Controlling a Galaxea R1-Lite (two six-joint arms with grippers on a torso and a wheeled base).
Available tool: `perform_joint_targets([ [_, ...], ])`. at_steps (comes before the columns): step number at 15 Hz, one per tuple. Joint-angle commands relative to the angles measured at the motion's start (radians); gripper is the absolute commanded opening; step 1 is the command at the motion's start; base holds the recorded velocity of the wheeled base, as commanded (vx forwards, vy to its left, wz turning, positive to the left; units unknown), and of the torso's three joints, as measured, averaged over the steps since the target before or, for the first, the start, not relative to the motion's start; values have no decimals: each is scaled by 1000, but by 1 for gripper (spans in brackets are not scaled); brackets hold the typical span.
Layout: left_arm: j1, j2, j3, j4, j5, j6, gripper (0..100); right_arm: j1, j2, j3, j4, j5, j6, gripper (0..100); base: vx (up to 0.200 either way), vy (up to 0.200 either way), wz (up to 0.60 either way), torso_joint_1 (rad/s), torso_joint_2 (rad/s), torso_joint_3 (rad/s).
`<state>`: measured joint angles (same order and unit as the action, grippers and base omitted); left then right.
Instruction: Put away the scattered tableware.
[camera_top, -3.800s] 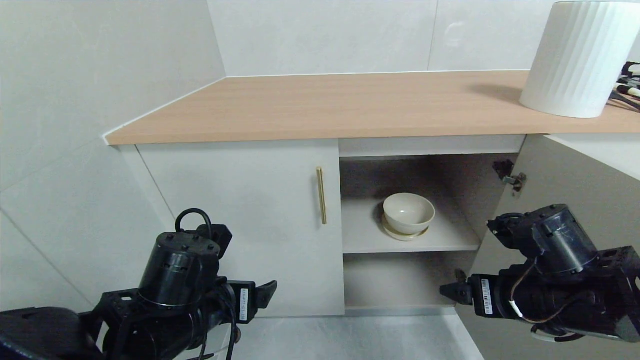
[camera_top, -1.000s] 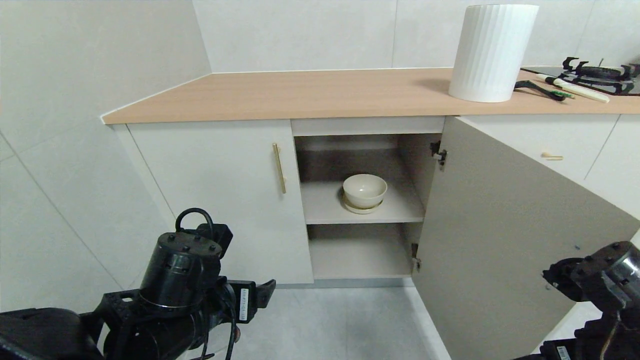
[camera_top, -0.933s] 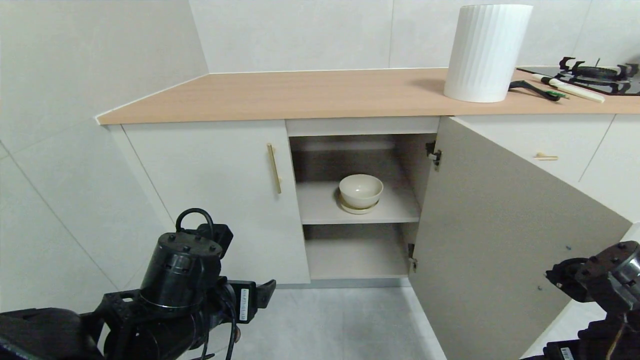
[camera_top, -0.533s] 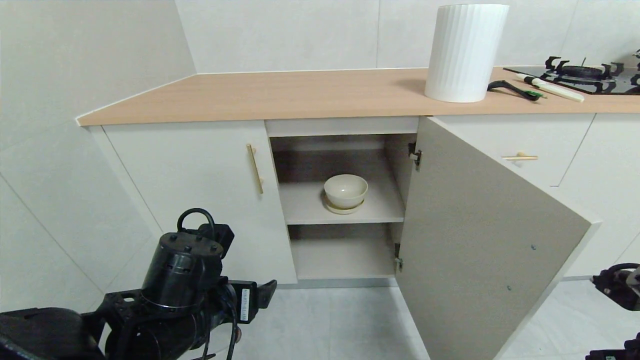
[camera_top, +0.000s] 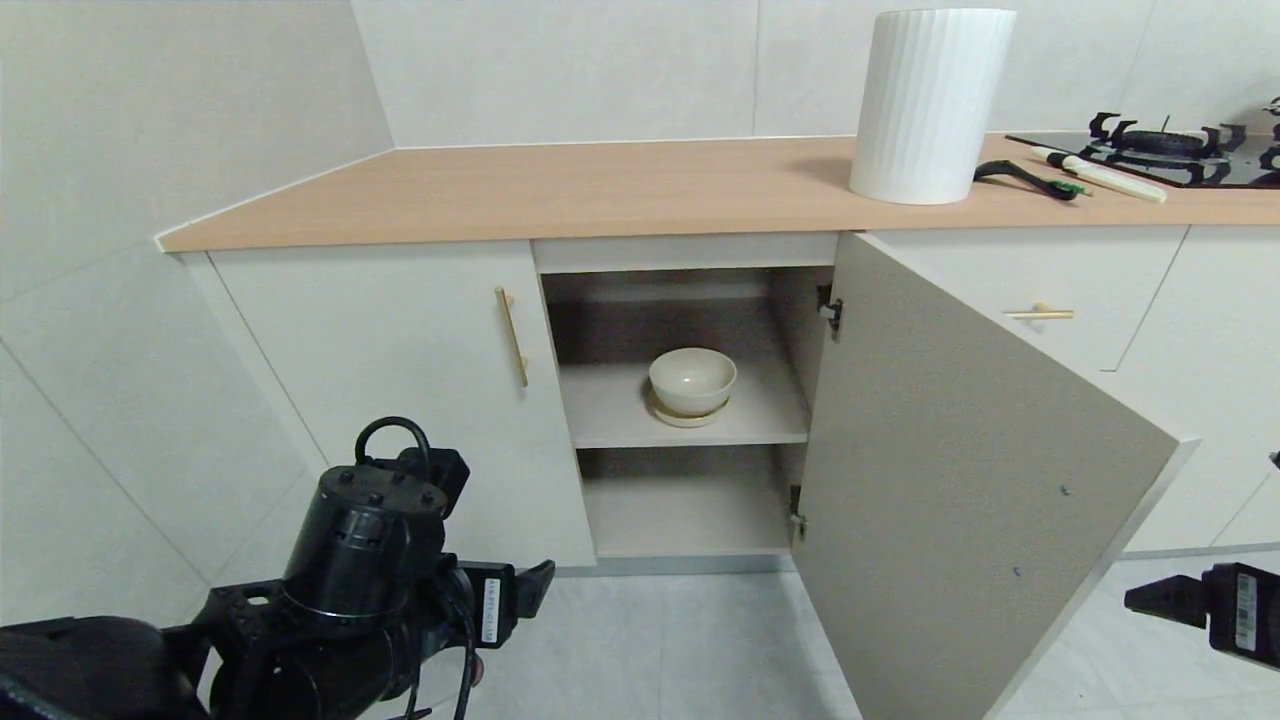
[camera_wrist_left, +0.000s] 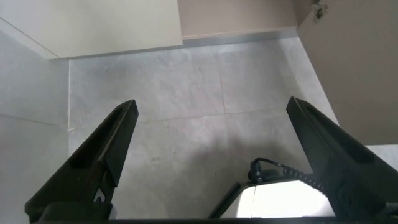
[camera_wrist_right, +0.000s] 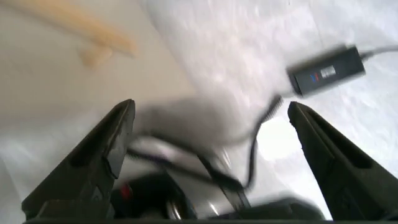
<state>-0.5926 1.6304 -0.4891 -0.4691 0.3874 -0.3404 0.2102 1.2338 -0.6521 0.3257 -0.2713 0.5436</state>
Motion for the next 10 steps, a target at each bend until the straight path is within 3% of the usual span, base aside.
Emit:
perform_joint_targets([
  [1, 0, 0, -2, 0, 1, -2, 100, -58, 79, 2, -70, 0, 1, 100, 0, 0, 0, 0, 0, 0],
  [5, 0, -7, -5, -6, 1, -5, 100, -72, 193, 3, -257, 1, 1, 100, 0, 0, 0, 0, 0, 0],
  [10, 2, -9, -2, -48, 1, -8, 100, -60, 211, -3, -320, 67, -1, 100, 0, 0, 0, 0, 0, 0],
])
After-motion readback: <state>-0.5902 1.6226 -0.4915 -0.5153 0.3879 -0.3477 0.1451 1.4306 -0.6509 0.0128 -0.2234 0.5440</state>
